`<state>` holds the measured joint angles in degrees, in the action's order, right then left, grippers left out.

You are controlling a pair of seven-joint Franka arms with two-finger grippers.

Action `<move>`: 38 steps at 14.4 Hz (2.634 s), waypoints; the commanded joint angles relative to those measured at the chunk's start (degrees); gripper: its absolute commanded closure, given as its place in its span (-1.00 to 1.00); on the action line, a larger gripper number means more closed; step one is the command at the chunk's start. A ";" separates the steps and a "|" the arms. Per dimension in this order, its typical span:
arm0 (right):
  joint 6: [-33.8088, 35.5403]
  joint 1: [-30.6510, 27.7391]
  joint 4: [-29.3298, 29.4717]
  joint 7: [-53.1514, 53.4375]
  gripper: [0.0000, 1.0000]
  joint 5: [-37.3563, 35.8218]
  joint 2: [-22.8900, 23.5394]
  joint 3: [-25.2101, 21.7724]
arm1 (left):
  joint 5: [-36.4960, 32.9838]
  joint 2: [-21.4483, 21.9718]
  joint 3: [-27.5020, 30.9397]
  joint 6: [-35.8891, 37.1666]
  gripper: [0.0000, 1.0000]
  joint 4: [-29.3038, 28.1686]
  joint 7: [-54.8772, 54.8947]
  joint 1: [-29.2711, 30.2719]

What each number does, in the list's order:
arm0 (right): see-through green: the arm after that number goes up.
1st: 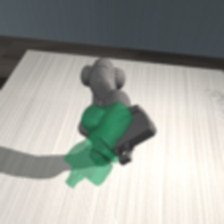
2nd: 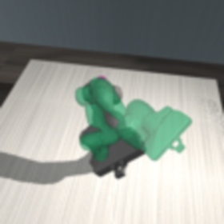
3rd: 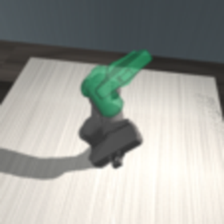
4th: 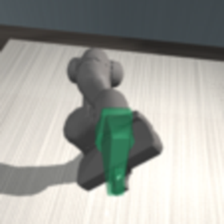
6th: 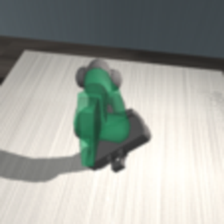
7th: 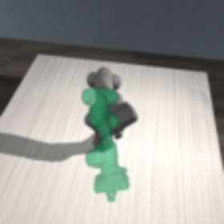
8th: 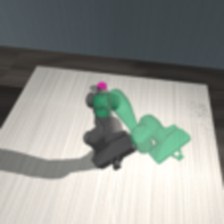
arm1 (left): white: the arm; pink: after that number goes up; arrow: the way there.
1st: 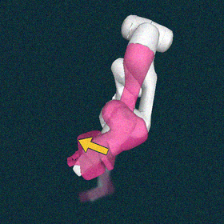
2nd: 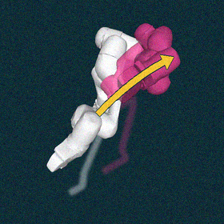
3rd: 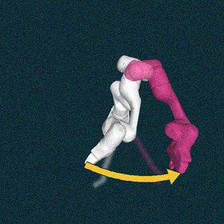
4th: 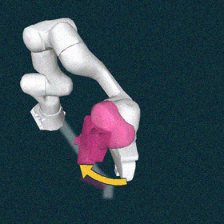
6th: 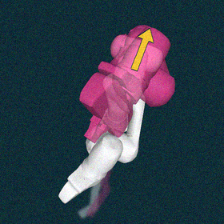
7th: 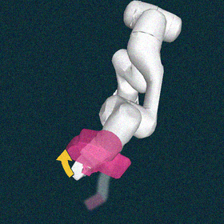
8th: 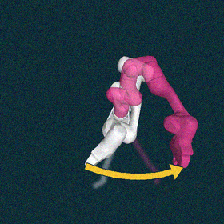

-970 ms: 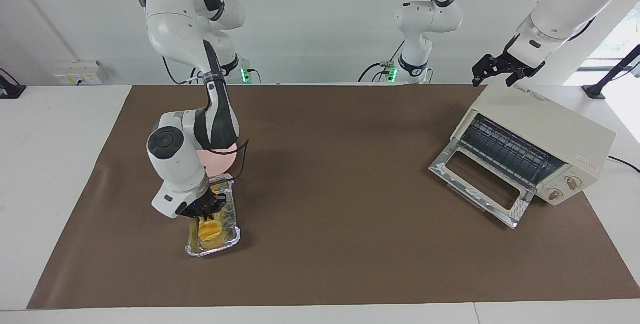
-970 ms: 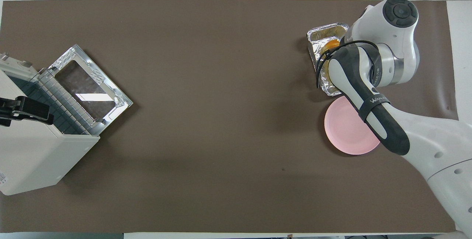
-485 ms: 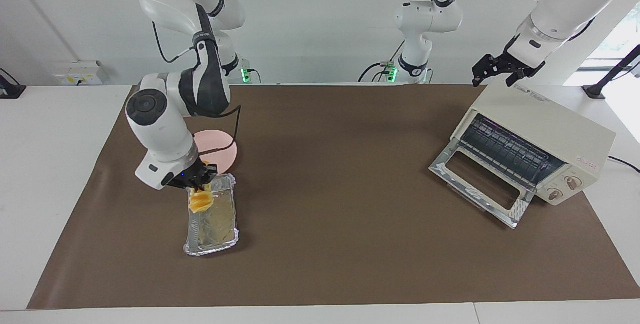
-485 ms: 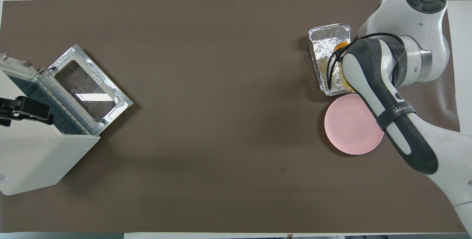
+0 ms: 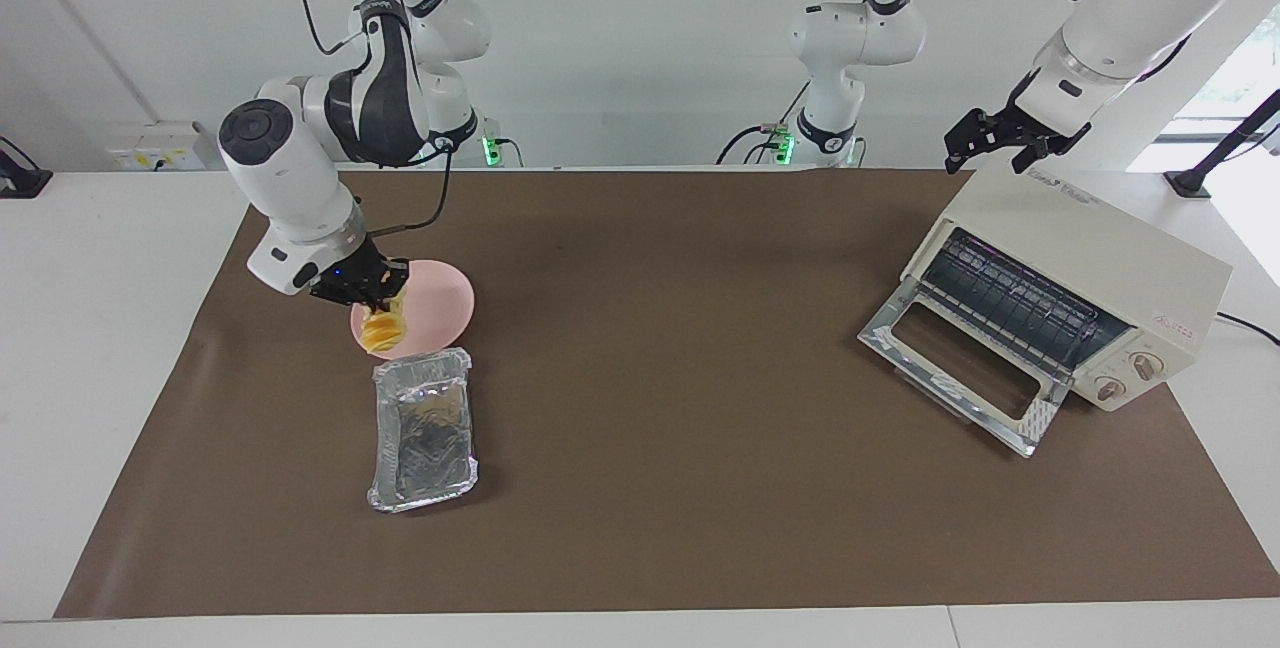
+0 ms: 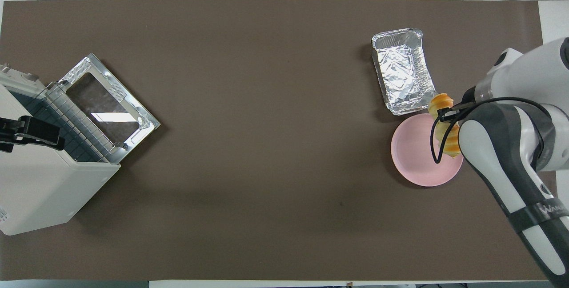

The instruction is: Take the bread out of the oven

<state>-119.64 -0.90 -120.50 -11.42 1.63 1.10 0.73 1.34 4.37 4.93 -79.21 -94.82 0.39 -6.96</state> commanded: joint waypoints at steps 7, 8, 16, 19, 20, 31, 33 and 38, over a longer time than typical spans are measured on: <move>-19.91 1.78 -18.88 2.01 1.00 1.97 -7.35 0.77 | -0.46 1.34 -0.36 -0.86 -1.00 -1.16 -0.47 0.46; -21.15 2.13 -19.24 2.45 1.00 1.97 -6.74 0.77 | -0.46 1.34 -0.36 -0.86 -1.00 -1.16 -0.47 0.46; -24.15 5.12 -19.24 4.92 0.89 1.97 -4.27 0.68 | -0.46 1.34 -0.36 -0.86 -1.00 -1.16 -0.47 0.46; -24.06 4.68 -19.07 3.78 -1.00 1.97 -4.27 0.68 | -0.46 1.34 -0.36 -0.86 -1.00 -1.16 -0.47 0.55; -23.80 4.59 -18.98 3.60 -1.00 1.97 -4.27 0.68 | -0.46 1.34 -0.36 -0.86 -1.00 -1.16 -0.47 0.46; 7.72 0.74 4.90 -1.94 -1.00 1.71 -5.15 0.42 | -0.46 1.34 -0.36 -0.86 -1.00 -1.16 -0.47 0.46; 15.27 -0.15 12.01 -1.85 -1.00 1.71 -5.06 0.42 | -0.46 1.34 -0.36 -0.86 -1.00 -1.07 -0.47 0.46; 31.47 -3.58 25.21 -1.68 -1.00 1.10 -4.53 0.41 | -0.46 1.34 -0.36 -0.86 -1.00 -1.16 -0.47 0.46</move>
<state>-92.21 -2.96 -99.38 -11.77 3.07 -4.77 0.67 1.34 4.37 4.93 -79.21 -94.82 0.38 -6.96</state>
